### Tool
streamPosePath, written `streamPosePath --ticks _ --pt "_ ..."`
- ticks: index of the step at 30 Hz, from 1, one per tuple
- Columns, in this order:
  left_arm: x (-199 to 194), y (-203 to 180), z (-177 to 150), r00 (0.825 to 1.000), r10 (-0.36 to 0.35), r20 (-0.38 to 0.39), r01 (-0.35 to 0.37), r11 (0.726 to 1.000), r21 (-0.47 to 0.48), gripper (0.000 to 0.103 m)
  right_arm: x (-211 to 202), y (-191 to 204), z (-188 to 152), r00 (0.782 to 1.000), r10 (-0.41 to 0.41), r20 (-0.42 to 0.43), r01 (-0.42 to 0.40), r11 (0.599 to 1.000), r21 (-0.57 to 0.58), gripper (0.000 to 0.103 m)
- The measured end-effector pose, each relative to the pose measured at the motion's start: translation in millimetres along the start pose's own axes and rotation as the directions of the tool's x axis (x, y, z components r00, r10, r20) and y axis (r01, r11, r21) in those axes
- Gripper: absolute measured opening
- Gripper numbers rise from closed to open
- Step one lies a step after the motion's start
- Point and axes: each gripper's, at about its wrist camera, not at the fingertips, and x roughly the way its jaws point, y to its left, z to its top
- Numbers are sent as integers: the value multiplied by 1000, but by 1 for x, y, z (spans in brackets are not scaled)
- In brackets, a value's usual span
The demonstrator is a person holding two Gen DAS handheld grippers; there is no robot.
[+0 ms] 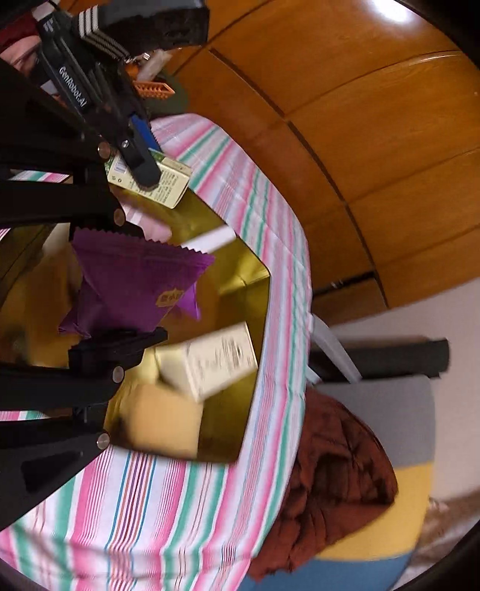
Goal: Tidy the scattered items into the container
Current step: 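Carry the packet and green box into the gold tray and open both grippers, then move both grippers back toward the remaining cracker packets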
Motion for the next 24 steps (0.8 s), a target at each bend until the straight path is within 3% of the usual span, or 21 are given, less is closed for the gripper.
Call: streamPosePath --ticks 4,7,11,14,16,20,24 --pt "11 19 -4 998 50 -34 -50 999 7 31 29 6 5 997 42 -67 -40 999 21 36" --pt "17 25 -5 996 72 -56 -72 997 -4 31 42 -2 5 993 66 -93 -60 996 69 55" --pt "19 28 -6 993 88 -79 -90 996 -20 33 20 -14 0 995 95 -3 -94 987 133 60" --pt "21 29 -9 990 103 -101 -107 994 -37 38 -2 -20 -7 997 58 58 -65 990 128 69" --pt "19 30 -10 991 98 -95 -103 993 -55 38 -17 -23 -12 995 36 93 -47 992 121 69" --pt "13 29 -8 992 112 -63 -117 990 -80 38 -41 -33 -20 992 5 129 -23 990 139 70" --pt "-3 19 -2 985 173 6 -172 982 -76 39 -63 -53 -30 985 -40 168 6 981 196 71"
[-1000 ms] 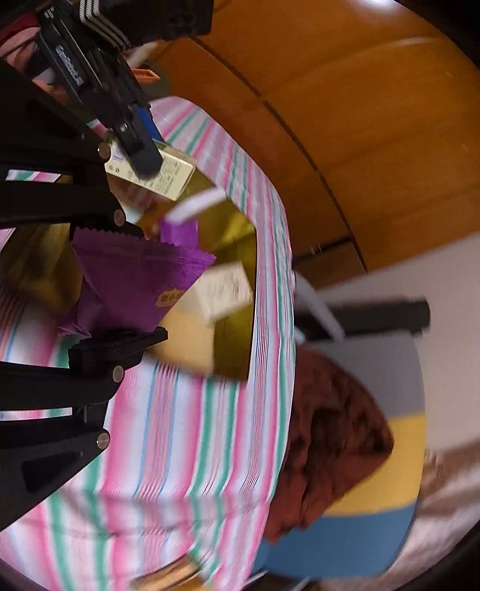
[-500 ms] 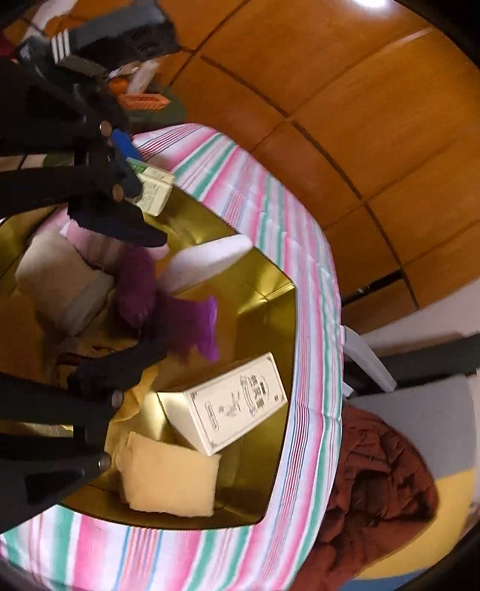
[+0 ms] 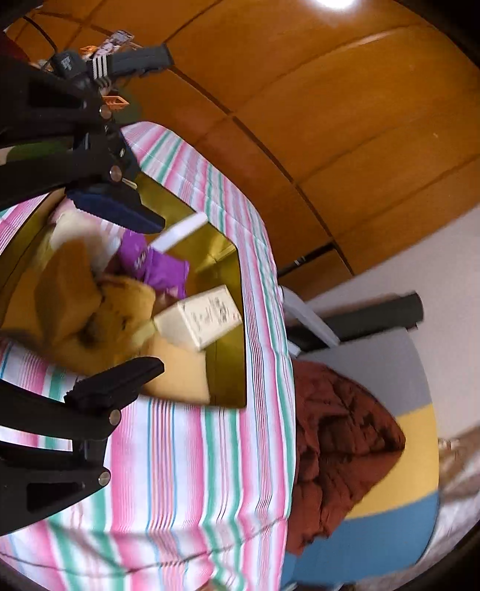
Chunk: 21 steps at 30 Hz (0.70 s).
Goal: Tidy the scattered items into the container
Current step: 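Move both grippers back toward the remaining cracker packets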
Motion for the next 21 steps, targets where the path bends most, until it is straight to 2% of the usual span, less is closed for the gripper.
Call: streamPosePath --ticks 2,5,10,15,21 --pt "-6 -8 2 1000 -6 24 6 1000 17 40 -9 -14 -3 1000 -14 15 14 999 35 72" --pt "-14 -31 2 998 -54 37 51 996 66 40 -18 -31 -8 999 -46 24 44 997 71 72" --pt "-16 -79 -5 990 -142 6 139 976 166 40 -34 -62 -18 995 -89 33 85 988 126 72" --pt "-10 -134 -22 976 -203 -75 216 937 273 40 -54 -92 -32 989 -140 43 131 977 167 72" --pt "-4 -191 -45 959 -241 -151 281 883 376 40 -75 -134 -53 978 -203 37 189 954 231 72"
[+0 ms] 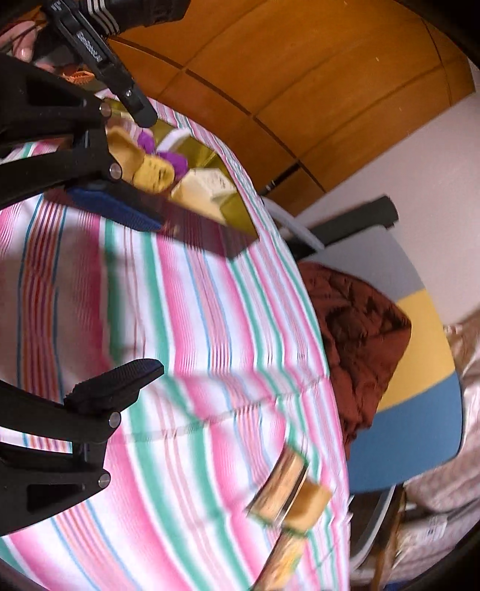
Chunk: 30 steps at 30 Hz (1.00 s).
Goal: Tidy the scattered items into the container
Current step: 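Move both grippers back toward the remaining cracker packets, then grasp the WEIDAN cracker packet with the right gripper while the left grasps another cracker packet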
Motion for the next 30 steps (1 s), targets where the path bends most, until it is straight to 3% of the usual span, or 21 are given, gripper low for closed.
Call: streamPosePath --ticks 7,15,18,22,24,27,30 --pt "27 -62 3 995 -78 -68 84 992 95 40 -26 -67 7 994 -103 32 102 994 50 72" --pt "74 -112 11 979 -117 -167 142 978 150 40 -38 -153 54 961 -272 45 269 962 53 77" --pt "92 -123 13 974 -115 -196 148 976 161 40 -31 -174 84 939 -341 44 341 940 -4 78" --pt "116 -134 12 967 -78 -244 128 973 194 40 -17 -192 122 894 -441 79 448 888 -107 85" --pt "122 -136 12 962 -78 -260 130 973 190 40 -8 -204 136 889 -453 71 458 880 -127 87" --pt "129 -138 12 958 -84 -274 137 974 180 40 6 -222 149 905 -426 13 424 897 -128 87" --pt "135 -142 13 952 -90 -292 144 975 169 40 19 -232 154 902 -431 -34 421 893 -156 87"
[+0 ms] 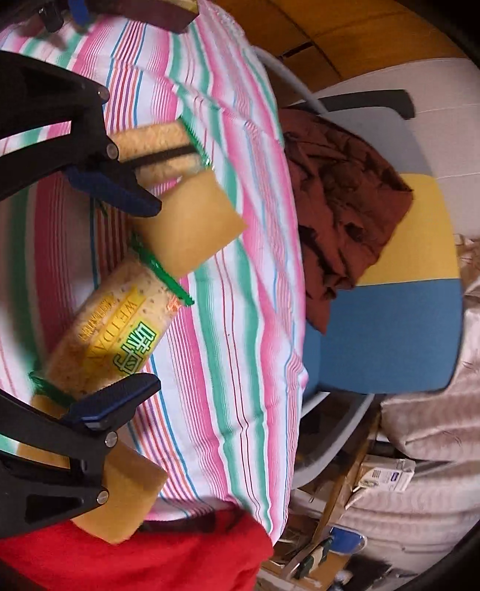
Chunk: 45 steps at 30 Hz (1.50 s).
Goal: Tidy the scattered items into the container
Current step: 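Grasp the WEIDAN cracker packet with the right gripper while the left grasps another cracker packet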
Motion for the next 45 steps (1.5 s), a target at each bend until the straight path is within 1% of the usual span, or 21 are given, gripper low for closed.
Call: streamPosePath --ticks 2,4,6,7,9,10,14,17,22,23,24,25,26,28,32,35,37,41,43,45 --pt "2 -4 4 1000 -24 -7 24 1000 -10 40 9 1 0 999 -24 -29 23 998 -51 90" --pt "3 -10 8 999 -44 -8 43 999 -11 40 20 -1 0 996 -45 -82 36 993 -108 92" --pt "2 -17 13 999 -48 3 48 999 0 40 21 -2 -3 995 -40 -92 26 989 -145 90" --pt "2 -20 15 999 -52 9 52 999 6 40 19 -2 -5 995 -27 -94 12 987 -159 86" --pt "5 -26 20 998 -61 15 61 998 15 40 18 2 -12 992 -52 -113 28 978 -206 84" --pt "7 -30 23 998 -64 13 64 998 16 40 14 4 -15 993 -51 -110 26 977 -213 82" --pt "18 -42 31 997 -83 1 83 997 -1 40 2 13 -27 992 19 -125 -42 981 -187 80" --pt "25 -51 41 995 -97 1 97 995 -25 40 -10 19 -40 990 66 -122 -82 988 -132 80" --pt "42 -66 68 994 -113 5 113 990 -83 40 -32 17 -68 997 -12 -77 9 999 -44 80" --pt "48 -70 76 993 -116 2 116 988 -97 40 -34 14 -75 998 -9 -68 8 1000 -13 80" --pt "52 -72 81 993 -120 0 119 987 -107 40 -36 10 -83 998 12 -57 -10 1000 25 81" --pt "58 -77 90 993 -121 -1 120 985 -122 40 -41 6 -86 999 29 -30 -28 998 47 80" --pt "65 -81 98 993 -120 -5 118 984 -133 40 -44 2 -87 999 44 -20 -43 997 72 78" --pt "74 -90 111 994 -112 -15 109 984 -144 40 -47 -3 -89 998 58 -5 -57 991 118 77" --pt "89 -103 132 995 -98 -15 95 985 -146 41 -45 3 -89 999 39 -3 -39 994 101 78" --pt "107 -109 139 996 -69 -60 60 989 -135 41 -44 7 -91 1000 26 -1 -26 996 89 78" --pt "110 -112 142 999 -49 -23 46 992 -120 44 -46 5 -92 1000 30 6 -30 995 94 78" --pt "116 -123 142 1000 10 -4 -11 999 -43 44 -45 -2 -92 999 46 18 -48 993 109 78" --pt "116 -128 137 999 25 20 -25 1000 -12 50 -43 -1 -91 999 46 19 -48 993 110 78" --pt "115 -134 135 998 50 26 -51 998 22 51 -43 0 -91 999 41 18 -43 993 107 78"
